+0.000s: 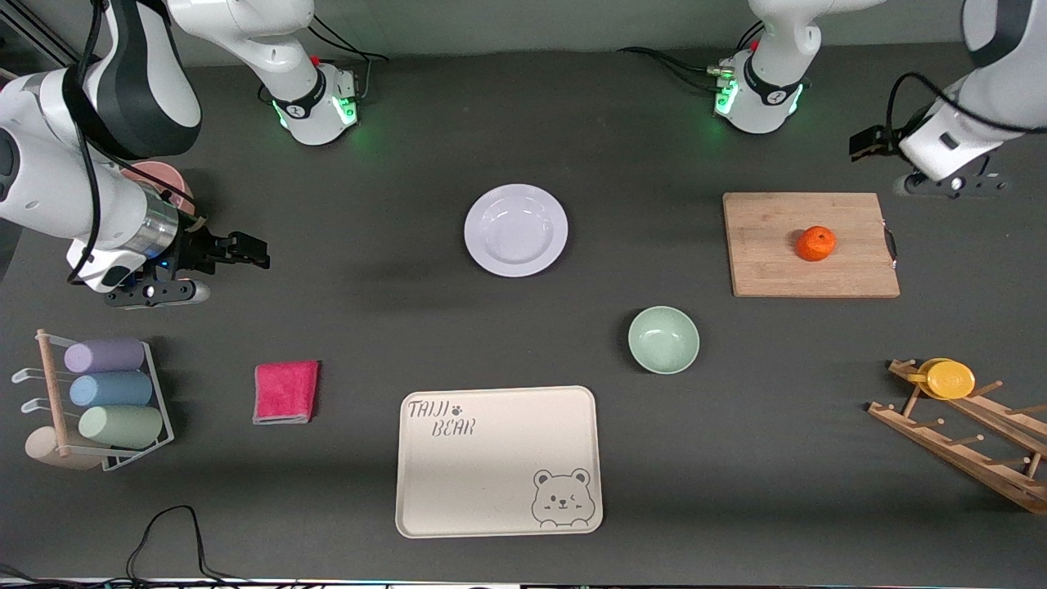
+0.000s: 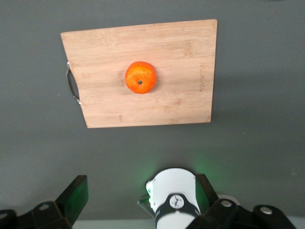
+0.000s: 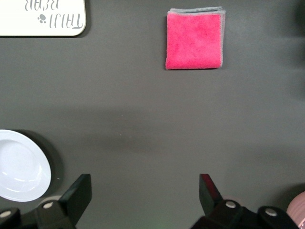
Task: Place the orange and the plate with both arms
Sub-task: 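Lower the left gripper and grasp the orange on the board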
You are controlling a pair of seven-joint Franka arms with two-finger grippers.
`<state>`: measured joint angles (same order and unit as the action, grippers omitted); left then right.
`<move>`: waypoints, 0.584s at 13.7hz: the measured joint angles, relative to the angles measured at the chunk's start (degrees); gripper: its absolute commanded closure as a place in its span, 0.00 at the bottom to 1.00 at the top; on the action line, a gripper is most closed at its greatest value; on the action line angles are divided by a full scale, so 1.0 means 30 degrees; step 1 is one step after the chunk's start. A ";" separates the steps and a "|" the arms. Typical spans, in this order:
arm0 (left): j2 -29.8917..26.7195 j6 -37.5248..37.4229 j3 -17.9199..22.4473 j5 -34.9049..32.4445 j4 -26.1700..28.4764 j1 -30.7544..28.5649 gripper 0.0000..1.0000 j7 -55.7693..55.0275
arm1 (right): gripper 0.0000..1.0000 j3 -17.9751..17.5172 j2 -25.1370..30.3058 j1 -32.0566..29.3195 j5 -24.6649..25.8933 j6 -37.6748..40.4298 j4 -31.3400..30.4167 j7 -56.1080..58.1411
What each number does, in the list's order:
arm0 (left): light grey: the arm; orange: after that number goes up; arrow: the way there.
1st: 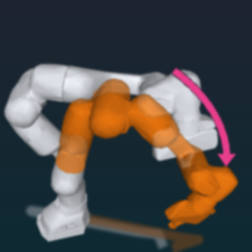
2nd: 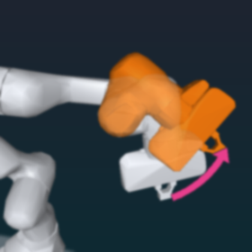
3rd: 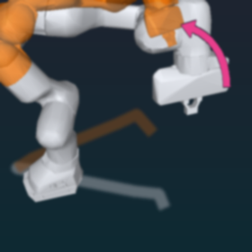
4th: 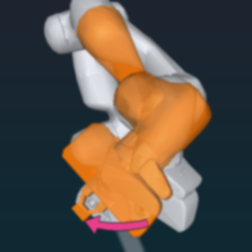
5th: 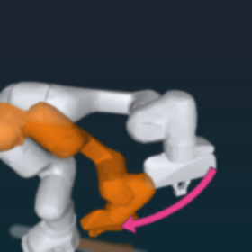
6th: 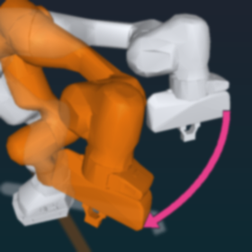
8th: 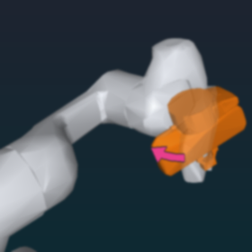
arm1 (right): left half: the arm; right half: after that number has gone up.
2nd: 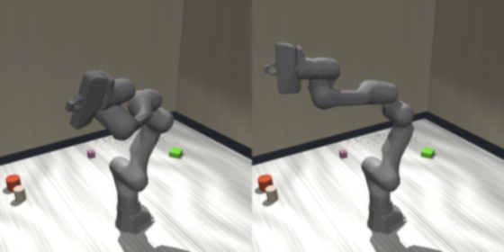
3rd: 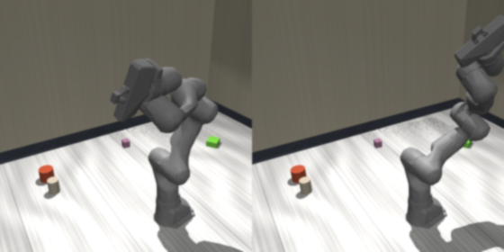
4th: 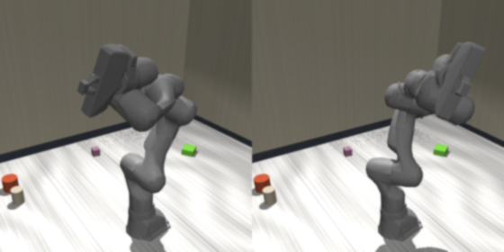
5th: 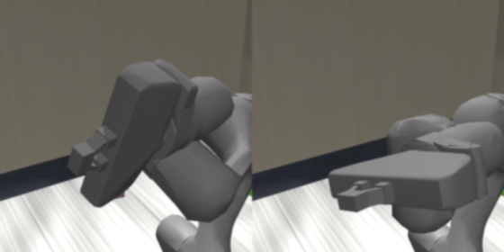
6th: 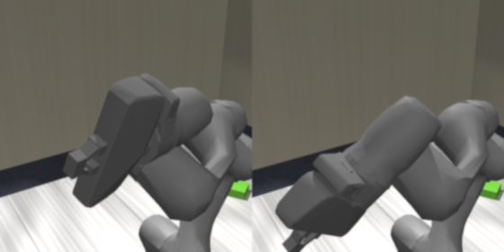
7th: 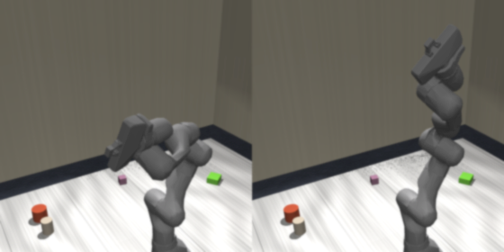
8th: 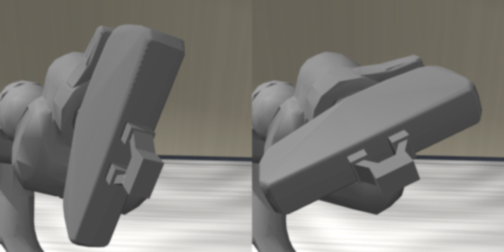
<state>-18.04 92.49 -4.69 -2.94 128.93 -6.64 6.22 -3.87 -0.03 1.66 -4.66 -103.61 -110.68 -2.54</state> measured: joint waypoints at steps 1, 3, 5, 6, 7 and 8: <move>0.0198 0.1080 0.0017 -0.0002 0.0804 -0.0024 0.00 0.0000 | 0.00 0.0033 -0.0001 -0.0001 0.0005 0.0007 -0.0039 0.0000; 0.0767 0.3583 0.0026 -0.0002 0.2331 -0.0047 0.00 -0.0001 | 0.00 0.0049 -0.0003 0.0008 -0.0036 0.0010 -0.0160 0.0000; 0.1883 0.5910 0.0026 -0.0002 0.3312 -0.0058 0.00 -0.0001 | 0.00 0.0045 -0.0008 0.0082 -0.0421 0.0009 -0.0263 -0.0001; 0.2634 0.6828 0.0028 -0.0003 0.3499 -0.0073 0.00 0.0000 | 0.00 0.0044 -0.0013 0.0107 -0.0805 0.0006 -0.0351 -0.0001; 0.3439 0.7783 0.0036 -0.0005 0.3608 -0.0128 0.00 0.0000 | 0.00 0.0044 -0.0024 0.0116 -0.1131 0.0006 -0.0404 -0.0002; 0.4161 0.8660 0.0039 -0.0013 0.3707 -0.0225 0.00 0.0000 | 0.00 0.0046 -0.0025 0.0114 -0.1314 0.0005 -0.0424 -0.0004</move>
<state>-5.56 118.47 -4.57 -2.98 140.05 -7.32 6.22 -3.73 -0.11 2.00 -8.61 -103.60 -111.95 -2.56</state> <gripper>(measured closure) 0.000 0.000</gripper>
